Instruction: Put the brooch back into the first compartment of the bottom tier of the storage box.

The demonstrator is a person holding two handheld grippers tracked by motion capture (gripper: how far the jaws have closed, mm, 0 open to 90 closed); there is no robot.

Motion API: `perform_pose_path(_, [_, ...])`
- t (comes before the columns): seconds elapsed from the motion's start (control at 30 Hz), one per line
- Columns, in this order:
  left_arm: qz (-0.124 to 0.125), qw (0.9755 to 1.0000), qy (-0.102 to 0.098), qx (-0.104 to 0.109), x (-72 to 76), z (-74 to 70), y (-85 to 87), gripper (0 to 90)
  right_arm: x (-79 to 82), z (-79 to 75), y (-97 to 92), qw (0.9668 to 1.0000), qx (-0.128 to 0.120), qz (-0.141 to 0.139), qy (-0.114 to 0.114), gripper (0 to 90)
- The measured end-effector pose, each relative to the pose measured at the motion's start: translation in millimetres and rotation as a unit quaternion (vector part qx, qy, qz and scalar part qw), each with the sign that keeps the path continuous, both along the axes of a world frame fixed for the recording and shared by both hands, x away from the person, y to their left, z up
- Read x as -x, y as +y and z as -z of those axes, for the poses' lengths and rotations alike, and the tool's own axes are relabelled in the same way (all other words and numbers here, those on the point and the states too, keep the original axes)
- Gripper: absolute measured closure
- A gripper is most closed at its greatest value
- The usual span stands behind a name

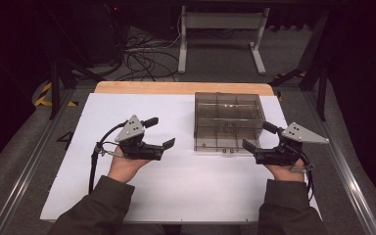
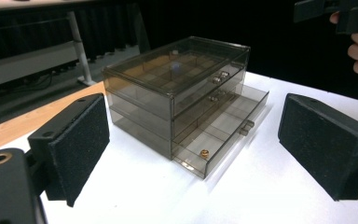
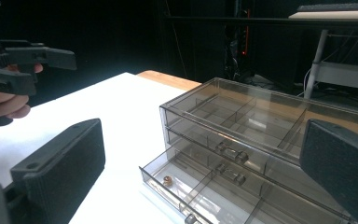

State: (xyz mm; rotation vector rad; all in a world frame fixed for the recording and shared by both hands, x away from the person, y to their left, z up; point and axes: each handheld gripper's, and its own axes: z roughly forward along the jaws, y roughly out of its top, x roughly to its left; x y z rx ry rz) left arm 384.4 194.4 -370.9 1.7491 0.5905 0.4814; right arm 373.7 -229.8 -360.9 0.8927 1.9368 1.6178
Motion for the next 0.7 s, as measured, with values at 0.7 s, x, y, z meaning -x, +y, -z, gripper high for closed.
perform_pose_path(0.7, [-0.022, 0.9994, -0.018, 0.019, 26.8, -10.5, 45.0, 8.3, -0.1, 2.8, 1.3, 1.0000, 0.000, -0.002, 0.003, 0.5])
